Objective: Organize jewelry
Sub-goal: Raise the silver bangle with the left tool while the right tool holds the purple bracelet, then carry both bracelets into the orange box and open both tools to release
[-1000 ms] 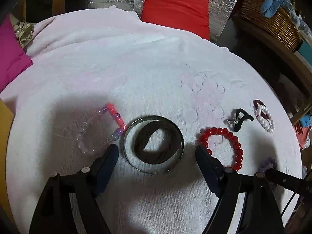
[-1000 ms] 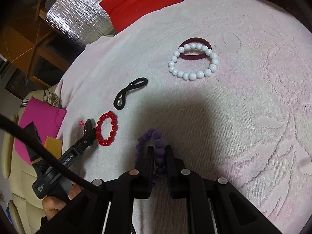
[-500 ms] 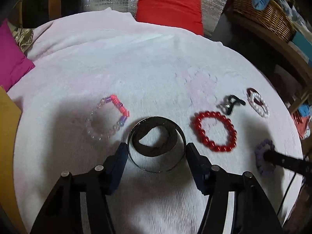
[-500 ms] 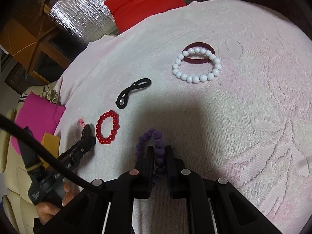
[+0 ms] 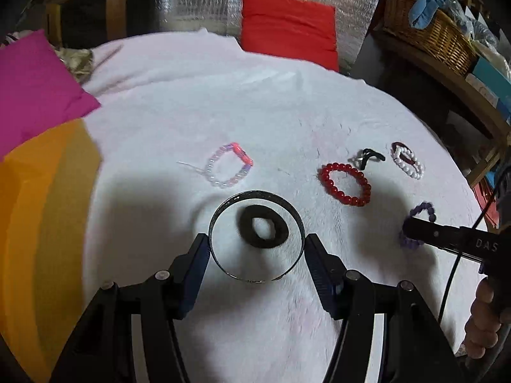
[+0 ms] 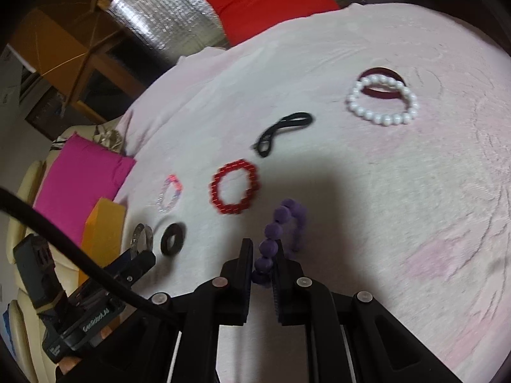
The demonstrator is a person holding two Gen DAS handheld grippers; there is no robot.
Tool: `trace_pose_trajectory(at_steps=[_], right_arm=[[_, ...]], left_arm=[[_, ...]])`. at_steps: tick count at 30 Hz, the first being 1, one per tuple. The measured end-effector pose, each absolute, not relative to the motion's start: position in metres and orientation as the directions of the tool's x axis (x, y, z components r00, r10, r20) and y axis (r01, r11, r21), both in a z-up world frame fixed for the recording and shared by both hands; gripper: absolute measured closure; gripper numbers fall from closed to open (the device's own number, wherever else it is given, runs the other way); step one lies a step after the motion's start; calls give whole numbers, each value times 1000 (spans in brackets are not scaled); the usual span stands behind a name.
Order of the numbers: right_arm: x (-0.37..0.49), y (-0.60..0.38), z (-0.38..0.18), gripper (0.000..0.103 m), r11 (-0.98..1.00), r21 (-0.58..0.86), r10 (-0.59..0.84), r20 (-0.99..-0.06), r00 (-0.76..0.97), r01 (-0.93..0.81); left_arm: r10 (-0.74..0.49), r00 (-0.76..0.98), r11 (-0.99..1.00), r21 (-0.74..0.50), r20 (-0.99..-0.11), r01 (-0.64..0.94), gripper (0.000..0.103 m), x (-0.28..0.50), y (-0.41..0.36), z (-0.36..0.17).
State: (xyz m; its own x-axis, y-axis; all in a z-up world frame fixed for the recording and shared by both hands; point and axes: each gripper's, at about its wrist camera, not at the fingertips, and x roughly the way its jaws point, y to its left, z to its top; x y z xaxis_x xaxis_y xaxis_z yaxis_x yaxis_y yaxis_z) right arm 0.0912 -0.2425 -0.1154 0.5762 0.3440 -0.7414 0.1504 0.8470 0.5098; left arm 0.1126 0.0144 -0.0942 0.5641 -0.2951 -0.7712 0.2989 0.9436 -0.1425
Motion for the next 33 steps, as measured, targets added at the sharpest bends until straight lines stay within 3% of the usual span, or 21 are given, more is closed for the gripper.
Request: trace_pose_trajectory(at_steps=[13,17,18,20,22,24,26,30,31,33], right_arm=[[65,-174,-77,92,795,604,501,-601,622,-56],[63,-183,-70,92,813,582,454,-613,646,-18],[65,-189,-71,89,829,559,412,-635,653,21],[70,-200,-78,73,844,530,367,-679,636,79],[75,-207,-90,45,839,529,350,-706,616,128],[82,-206,-102,44,844,513,336,-735,589,159],[89,-198,-110,44,876,456,294,-763,576,156],[100,-182,-125,81,956,241,117,-835,538,167],[101,-178,-125,88,972,177,65,-834,548,156],[100,-169,-125,93,987,95,7,-830,557,128]], left_arm=[[-189,716,978,-65,-673,197,41,50,62,-60],[-174,709,983,-74,-683,169,41,52,72,-64],[-169,707,983,-67,-687,170,41,53,72,-66],[-166,699,982,-55,-695,179,41,57,70,-69],[-175,694,981,-61,-698,186,41,61,67,-69],[-184,693,979,-67,-697,193,41,62,66,-69],[-193,691,977,-69,-696,204,41,63,62,-69],[-198,687,973,-57,-699,222,41,63,58,-71],[-197,685,973,-56,-701,223,41,64,59,-71],[-198,681,974,-64,-705,218,41,65,62,-71]])
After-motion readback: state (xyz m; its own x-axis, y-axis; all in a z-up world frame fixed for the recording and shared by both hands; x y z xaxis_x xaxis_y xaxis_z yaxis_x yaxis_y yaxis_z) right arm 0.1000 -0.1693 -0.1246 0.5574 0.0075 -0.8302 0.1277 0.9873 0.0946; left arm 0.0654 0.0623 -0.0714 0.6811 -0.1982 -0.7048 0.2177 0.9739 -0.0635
